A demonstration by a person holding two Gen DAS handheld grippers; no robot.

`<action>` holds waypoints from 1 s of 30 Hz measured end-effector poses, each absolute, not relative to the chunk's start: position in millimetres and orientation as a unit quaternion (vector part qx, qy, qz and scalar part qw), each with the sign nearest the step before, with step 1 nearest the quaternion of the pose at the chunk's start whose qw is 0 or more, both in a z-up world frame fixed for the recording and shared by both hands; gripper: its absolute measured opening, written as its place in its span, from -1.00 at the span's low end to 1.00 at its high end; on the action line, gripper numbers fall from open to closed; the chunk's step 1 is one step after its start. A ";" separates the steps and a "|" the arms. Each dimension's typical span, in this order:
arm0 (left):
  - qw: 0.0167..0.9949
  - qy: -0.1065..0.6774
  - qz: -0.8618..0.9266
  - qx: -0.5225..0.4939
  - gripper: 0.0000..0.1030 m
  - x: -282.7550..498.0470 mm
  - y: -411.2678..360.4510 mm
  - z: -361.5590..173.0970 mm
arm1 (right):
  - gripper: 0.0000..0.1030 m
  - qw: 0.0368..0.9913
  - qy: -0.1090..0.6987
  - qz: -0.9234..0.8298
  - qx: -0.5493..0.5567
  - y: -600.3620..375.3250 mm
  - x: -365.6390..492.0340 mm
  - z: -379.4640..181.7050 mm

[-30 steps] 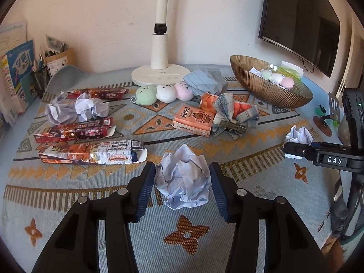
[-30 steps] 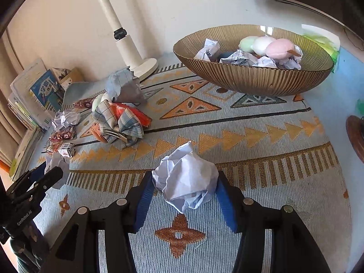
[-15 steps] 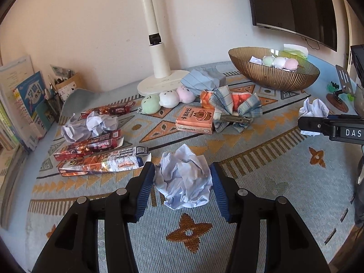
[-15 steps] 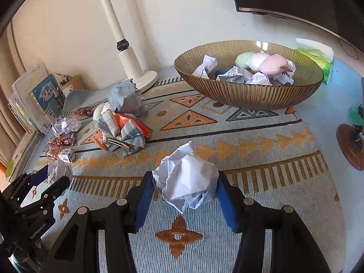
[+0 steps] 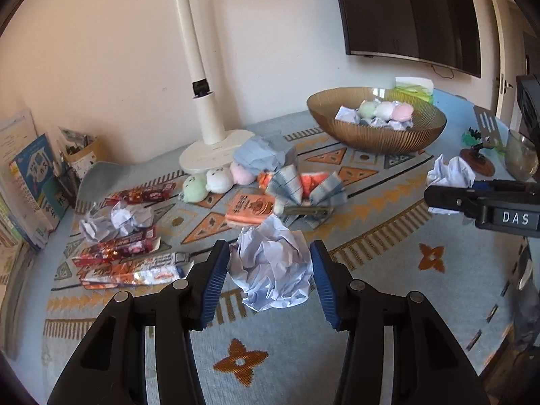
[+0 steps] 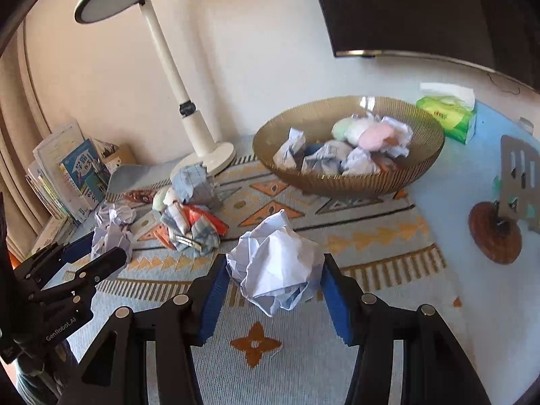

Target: Organize objects

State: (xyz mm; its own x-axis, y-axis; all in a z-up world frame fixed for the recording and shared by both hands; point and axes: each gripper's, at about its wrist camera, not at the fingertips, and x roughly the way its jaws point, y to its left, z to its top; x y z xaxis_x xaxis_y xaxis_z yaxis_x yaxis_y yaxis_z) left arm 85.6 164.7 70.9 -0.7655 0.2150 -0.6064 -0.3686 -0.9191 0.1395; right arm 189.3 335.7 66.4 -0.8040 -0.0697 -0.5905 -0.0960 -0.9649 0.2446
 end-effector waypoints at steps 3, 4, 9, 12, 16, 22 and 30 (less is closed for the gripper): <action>0.258 0.081 0.906 -0.326 -0.09 55.0 196.1 106.0 | 0.02 0.034 0.146 0.952 -0.265 368.1 191.8 107.5; 0.294 0.052 0.892 -0.341 -0.09 40.1 206.7 114.9 | 0.02 0.048 0.150 0.953 -0.257 380.2 186.8 118.0; 0.325 0.006 0.886 -0.331 -0.09 -25.5 259.6 151.2 | 0.03 0.116 0.155 0.942 -0.275 431.6 132.7 139.5; 0.315 0.005 0.887 -0.338 -0.06 -59.1 288.5 153.9 | 0.05 0.137 0.173 0.931 -0.292 456.5 98.8 138.3; 0.325 0.019 0.868 -0.375 0.20 -95.0 322.4 139.3 | 0.57 0.150 0.163 0.920 -0.322 474.3 69.7 131.3; 0.329 -0.057 0.845 -0.418 0.34 -97.2 292.1 125.8 | 0.58 0.129 0.177 0.932 -0.289 463.6 112.6 130.4; 0.255 -0.062 0.904 -0.338 0.43 8.8 177.3 149.5 | 0.66 0.009 0.169 0.945 -0.280 353.8 163.0 107.2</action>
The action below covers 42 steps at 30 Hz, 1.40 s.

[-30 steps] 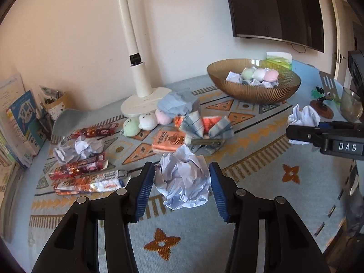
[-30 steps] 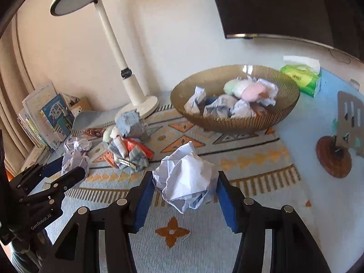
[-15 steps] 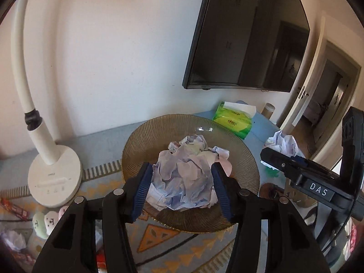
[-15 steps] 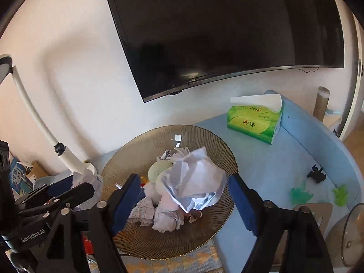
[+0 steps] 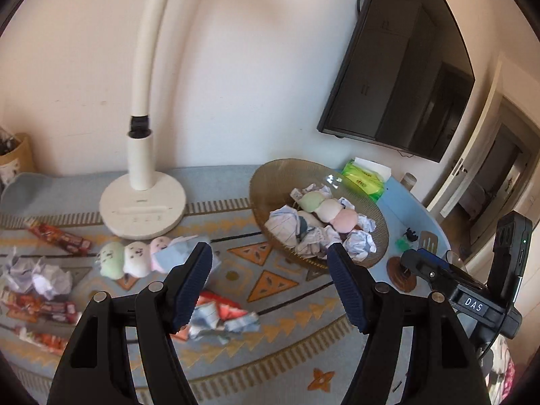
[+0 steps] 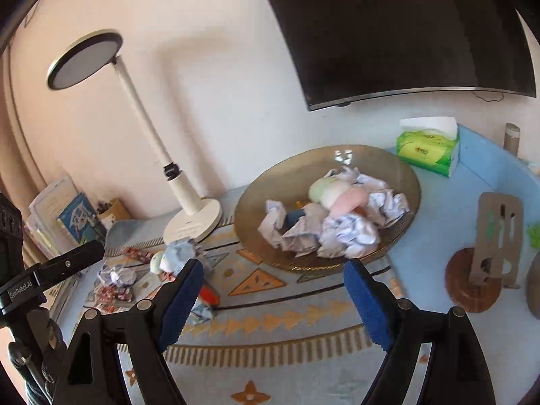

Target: Organize objects

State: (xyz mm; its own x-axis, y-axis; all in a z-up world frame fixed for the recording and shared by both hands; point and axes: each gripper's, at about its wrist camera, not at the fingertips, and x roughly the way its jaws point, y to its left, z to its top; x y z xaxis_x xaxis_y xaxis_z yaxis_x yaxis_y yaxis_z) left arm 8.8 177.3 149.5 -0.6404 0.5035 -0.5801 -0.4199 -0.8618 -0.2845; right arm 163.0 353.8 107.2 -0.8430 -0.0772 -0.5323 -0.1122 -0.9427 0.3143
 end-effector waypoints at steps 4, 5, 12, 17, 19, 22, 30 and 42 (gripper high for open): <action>0.227 -0.127 0.907 -0.332 0.99 53.7 84.4 132.0 | 0.83 -0.053 0.164 0.933 -0.315 294.6 153.9 76.2; 0.206 -0.143 0.910 -0.331 0.99 59.8 59.9 125.8 | 0.83 -0.058 0.161 0.930 -0.324 284.0 151.0 67.2; 0.000 -0.172 0.919 -0.354 0.99 65.4 -66.7 66.2 | 0.83 -0.050 0.120 0.924 -0.359 246.7 134.0 29.5; -0.078 -0.194 0.909 -0.361 0.97 70.2 -94.1 26.4 | 0.86 -0.058 0.088 0.922 -0.373 233.5 129.4 25.7; -0.051 -0.194 0.914 -0.354 0.97 73.6 -93.8 28.6 | 0.86 -0.075 0.079 0.921 -0.374 229.4 129.7 25.8; -0.066 -0.179 0.914 -0.359 0.97 72.6 -88.9 28.2 | 0.86 -0.090 0.068 0.921 -0.372 224.1 131.5 25.8; -0.068 -0.180 0.906 -0.376 0.98 71.0 -86.4 24.0 | 0.86 -0.079 0.101 0.917 -0.377 234.7 125.0 22.5; -0.119 -0.293 0.848 -0.425 0.98 8.9 -65.2 15.6 | 0.86 -0.088 0.079 0.915 -0.386 225.2 122.8 21.2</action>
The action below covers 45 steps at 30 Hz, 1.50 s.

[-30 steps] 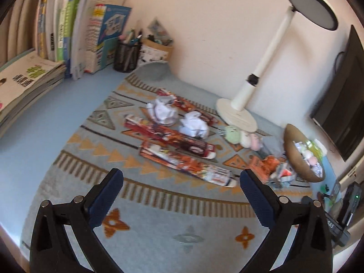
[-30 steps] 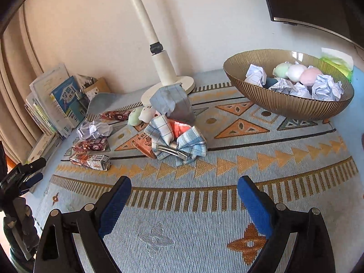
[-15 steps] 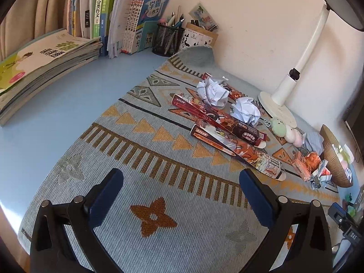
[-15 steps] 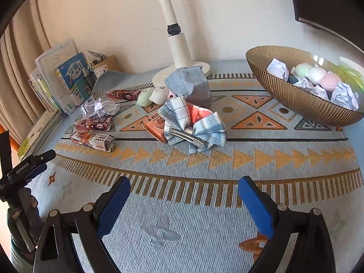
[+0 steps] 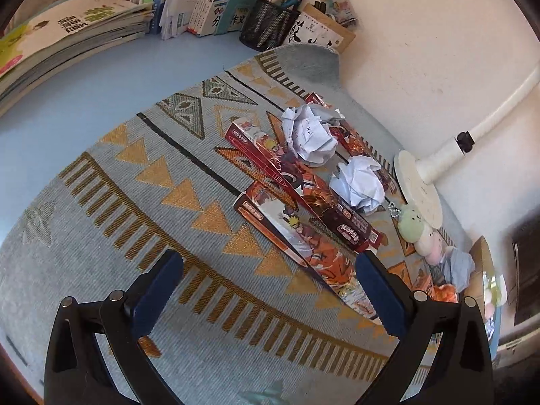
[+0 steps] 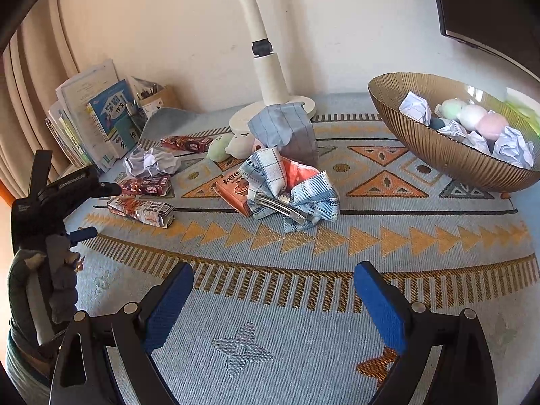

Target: Organize objects

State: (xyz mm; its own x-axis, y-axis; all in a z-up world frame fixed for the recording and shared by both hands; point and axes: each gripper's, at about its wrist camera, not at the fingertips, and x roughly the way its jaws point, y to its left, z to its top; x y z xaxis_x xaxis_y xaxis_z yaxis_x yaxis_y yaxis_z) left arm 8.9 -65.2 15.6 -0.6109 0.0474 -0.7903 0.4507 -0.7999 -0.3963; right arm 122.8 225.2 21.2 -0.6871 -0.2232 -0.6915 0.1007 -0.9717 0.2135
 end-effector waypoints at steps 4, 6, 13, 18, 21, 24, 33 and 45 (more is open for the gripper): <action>0.174 0.231 -0.852 0.437 0.98 -12.2 -34.8 7.6 | 0.86 0.099 -0.080 -0.915 0.382 225.0 124.1 22.0; 0.197 0.211 -0.852 0.437 0.98 -14.4 -26.1 5.5 | 0.86 0.104 -0.082 -0.915 0.382 225.3 124.3 21.7; 0.200 0.155 -0.856 0.451 0.97 -16.0 -13.0 3.4 | 0.86 0.120 -0.089 -0.915 0.374 227.2 125.6 23.6; 0.126 0.076 -0.876 0.459 0.19 -3.3 -12.4 9.2 | 0.86 0.119 -0.088 -0.916 0.373 226.5 125.8 23.8; 0.040 0.049 -0.888 0.455 -0.14 9.8 -16.9 12.9 | 0.86 0.119 -0.092 -0.917 0.369 227.9 126.8 25.5; -0.023 0.052 -0.899 0.435 -0.14 24.5 -22.0 16.3 | 0.86 0.103 -0.103 -0.916 0.374 233.3 122.5 26.0; -0.023 0.024 -0.903 0.428 -0.06 27.2 -8.4 15.6 | 0.39 0.056 -0.072 -0.904 0.418 241.2 57.9 22.1; -0.019 0.020 -0.902 0.431 -0.01 26.1 -9.8 14.8 | -0.86 0.279 -0.108 -0.854 0.427 207.8 125.8 29.9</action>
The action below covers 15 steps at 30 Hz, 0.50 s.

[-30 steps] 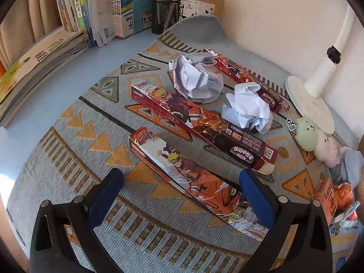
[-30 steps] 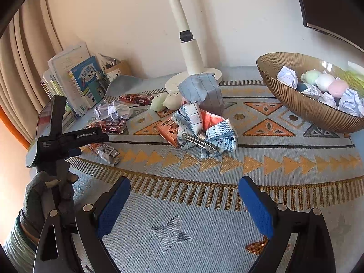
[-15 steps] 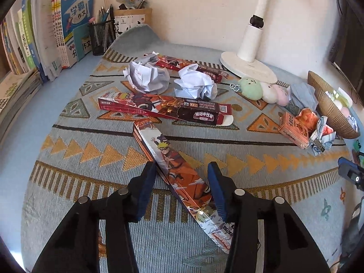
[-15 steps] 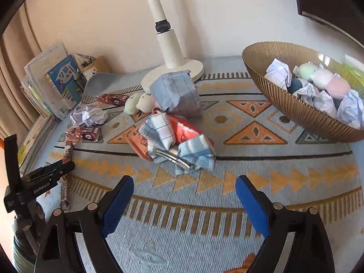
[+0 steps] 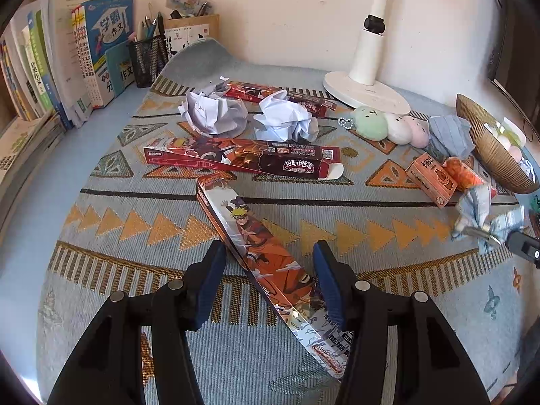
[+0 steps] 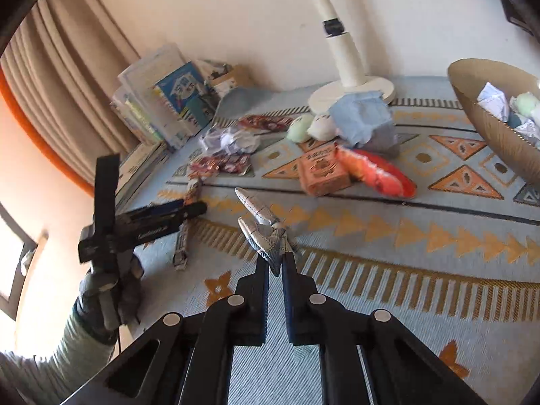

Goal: Organize objects
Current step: 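Carry the card box and checkered bow to the golden bowl and release both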

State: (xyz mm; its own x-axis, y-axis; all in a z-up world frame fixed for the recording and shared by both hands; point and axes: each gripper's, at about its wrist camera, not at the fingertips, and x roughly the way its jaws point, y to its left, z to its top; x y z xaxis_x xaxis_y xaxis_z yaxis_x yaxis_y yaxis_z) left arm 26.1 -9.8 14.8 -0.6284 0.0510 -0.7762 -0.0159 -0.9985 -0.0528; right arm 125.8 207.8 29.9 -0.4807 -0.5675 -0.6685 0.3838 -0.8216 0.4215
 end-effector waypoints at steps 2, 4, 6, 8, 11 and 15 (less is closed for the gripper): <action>0.020 -0.019 0.902 -0.431 -0.01 25.7 -9.1 14.9 | -0.63 0.291 -0.089 -0.829 0.469 195.8 131.5 21.8; 0.021 -0.017 0.900 -0.434 -0.01 24.7 -8.2 14.2 | -0.49 0.281 -0.075 -0.825 0.485 192.1 137.4 17.0; 0.020 -0.015 0.901 -0.434 -0.01 25.1 -7.7 14.2 | -0.12 0.258 -0.060 -0.838 0.477 192.4 142.0 17.9; 0.021 -0.015 0.901 -0.433 -0.01 25.4 -7.7 14.4 | 0.49 0.252 -0.061 -0.848 0.463 192.1 144.8 21.5; 0.020 -0.015 0.900 -0.434 -0.01 25.8 -7.3 14.5 | 0.61 0.260 -0.065 -0.852 0.450 185.0 139.6 26.3; 0.003 -0.019 0.898 -0.439 0.02 24.9 -11.1 14.9 | 0.61 0.209 0.015 -0.859 0.467 159.2 116.2 15.9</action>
State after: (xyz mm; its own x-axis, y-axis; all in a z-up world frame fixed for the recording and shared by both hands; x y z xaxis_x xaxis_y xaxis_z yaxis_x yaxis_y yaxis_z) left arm 24.9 -11.1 14.9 -0.6153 0.0214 -0.7880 0.0115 -0.9993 -0.0362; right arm 116.2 159.2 15.9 -0.4765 -0.3458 -0.8083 0.3735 -0.9119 0.1699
